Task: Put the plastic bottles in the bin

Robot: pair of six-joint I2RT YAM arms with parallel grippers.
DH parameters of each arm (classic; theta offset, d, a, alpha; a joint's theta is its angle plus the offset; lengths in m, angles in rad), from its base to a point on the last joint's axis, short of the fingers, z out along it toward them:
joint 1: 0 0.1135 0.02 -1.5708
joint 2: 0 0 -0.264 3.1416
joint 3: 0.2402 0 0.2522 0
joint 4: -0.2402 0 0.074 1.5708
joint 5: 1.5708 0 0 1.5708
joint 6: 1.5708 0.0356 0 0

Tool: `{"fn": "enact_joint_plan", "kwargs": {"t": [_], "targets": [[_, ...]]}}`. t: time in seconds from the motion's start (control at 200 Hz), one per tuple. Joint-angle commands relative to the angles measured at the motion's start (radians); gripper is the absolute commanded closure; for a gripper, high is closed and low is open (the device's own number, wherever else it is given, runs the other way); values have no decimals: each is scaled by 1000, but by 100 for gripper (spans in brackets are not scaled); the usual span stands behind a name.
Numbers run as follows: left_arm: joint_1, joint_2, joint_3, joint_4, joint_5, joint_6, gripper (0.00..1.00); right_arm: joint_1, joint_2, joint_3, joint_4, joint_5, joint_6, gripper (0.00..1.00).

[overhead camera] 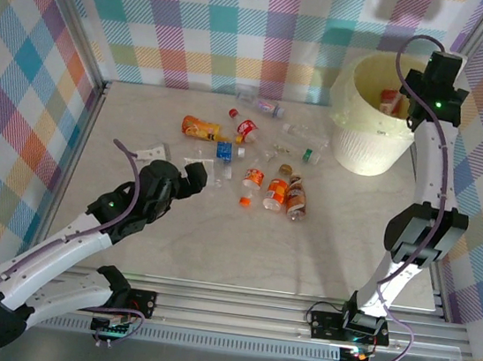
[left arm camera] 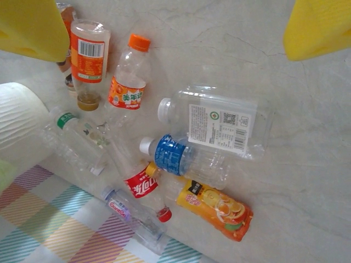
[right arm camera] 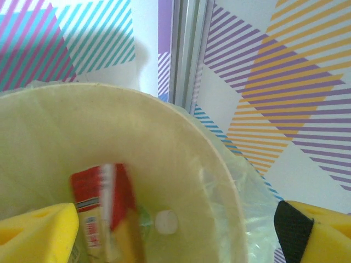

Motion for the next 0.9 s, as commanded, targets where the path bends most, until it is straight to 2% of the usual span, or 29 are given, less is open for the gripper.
{"fn": "enact_joint_plan", "kwargs": {"t": [0.0, 0.1, 0.295, 0.51, 0.755, 0.895], "targets": [[19, 24, 34, -49, -32, -41, 0, 1, -90, -25, 39, -31, -17, 5], [33, 52, 51, -86, -36, -75, 0, 2, -135, -65, 41, -66, -10, 0], [74, 89, 57, -98, 7, -141, 0, 2, -300, -233, 80, -236, 24, 0], [166, 156, 63, -85, 130, -196, 0, 3, -552, -460, 76, -483, 46, 0], [277, 287, 109, -79, 270, -231, 0, 2, -834, -750, 102, -593, 109, 0], [291, 359, 145, -65, 322, -217, 0, 3, -965, -932, 153, -775, 212, 0]]}}
